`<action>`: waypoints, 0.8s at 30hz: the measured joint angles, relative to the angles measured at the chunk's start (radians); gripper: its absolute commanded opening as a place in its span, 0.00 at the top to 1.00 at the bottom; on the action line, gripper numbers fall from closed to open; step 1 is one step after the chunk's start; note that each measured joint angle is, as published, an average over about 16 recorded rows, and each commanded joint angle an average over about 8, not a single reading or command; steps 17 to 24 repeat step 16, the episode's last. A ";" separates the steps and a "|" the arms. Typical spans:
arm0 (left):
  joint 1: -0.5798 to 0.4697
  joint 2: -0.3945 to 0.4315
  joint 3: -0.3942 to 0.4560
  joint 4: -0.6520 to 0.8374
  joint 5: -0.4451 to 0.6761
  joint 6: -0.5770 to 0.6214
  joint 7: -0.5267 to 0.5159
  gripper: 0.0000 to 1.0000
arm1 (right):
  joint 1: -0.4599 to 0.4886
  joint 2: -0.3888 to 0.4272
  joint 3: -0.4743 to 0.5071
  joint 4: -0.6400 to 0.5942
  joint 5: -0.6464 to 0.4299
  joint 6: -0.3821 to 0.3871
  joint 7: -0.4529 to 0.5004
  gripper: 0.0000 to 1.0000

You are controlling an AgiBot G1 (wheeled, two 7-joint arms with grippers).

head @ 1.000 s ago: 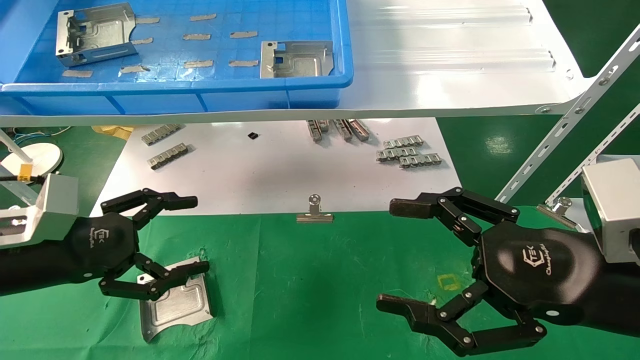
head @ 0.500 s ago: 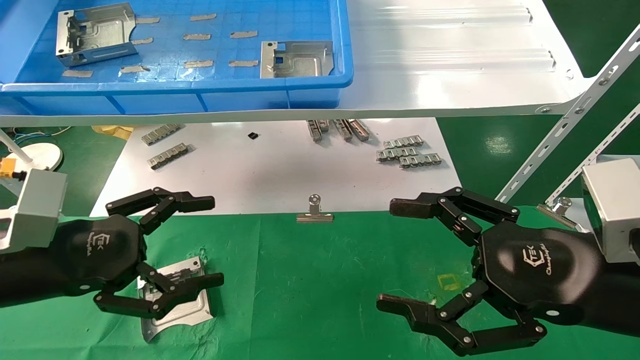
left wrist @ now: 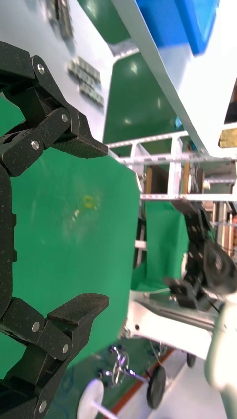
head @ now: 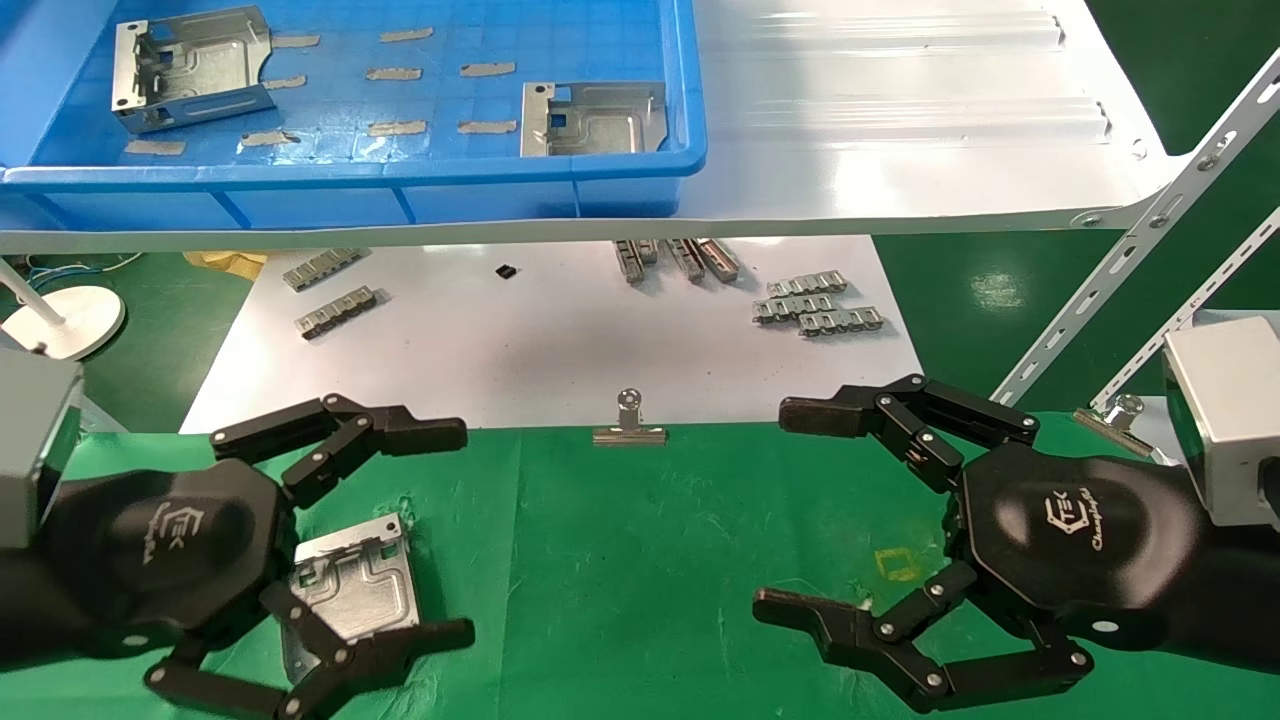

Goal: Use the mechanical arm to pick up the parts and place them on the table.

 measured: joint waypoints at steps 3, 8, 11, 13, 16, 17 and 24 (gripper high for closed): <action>0.017 -0.004 -0.017 -0.039 -0.010 -0.004 -0.024 0.00 | 0.000 0.000 0.000 0.000 0.000 0.000 0.000 0.00; 0.035 -0.009 -0.034 -0.079 -0.022 -0.008 -0.048 0.00 | 0.000 0.000 0.000 0.000 0.000 0.000 0.000 0.00; 0.040 -0.010 -0.039 -0.090 -0.025 -0.009 -0.054 0.00 | 0.000 0.000 0.000 0.000 0.000 0.000 0.000 0.00; 0.042 -0.011 -0.041 -0.095 -0.026 -0.009 -0.056 0.00 | 0.000 0.000 0.000 0.000 0.000 0.000 0.000 0.00; 0.043 -0.011 -0.042 -0.098 -0.028 -0.010 -0.057 0.00 | 0.000 0.000 0.000 0.000 0.000 0.000 0.000 0.00; 0.043 -0.011 -0.042 -0.098 -0.028 -0.010 -0.057 0.00 | 0.000 0.000 0.000 0.000 0.000 0.000 0.000 0.00; 0.043 -0.011 -0.042 -0.098 -0.028 -0.010 -0.057 0.00 | 0.000 0.000 0.000 0.000 0.000 0.000 0.000 0.00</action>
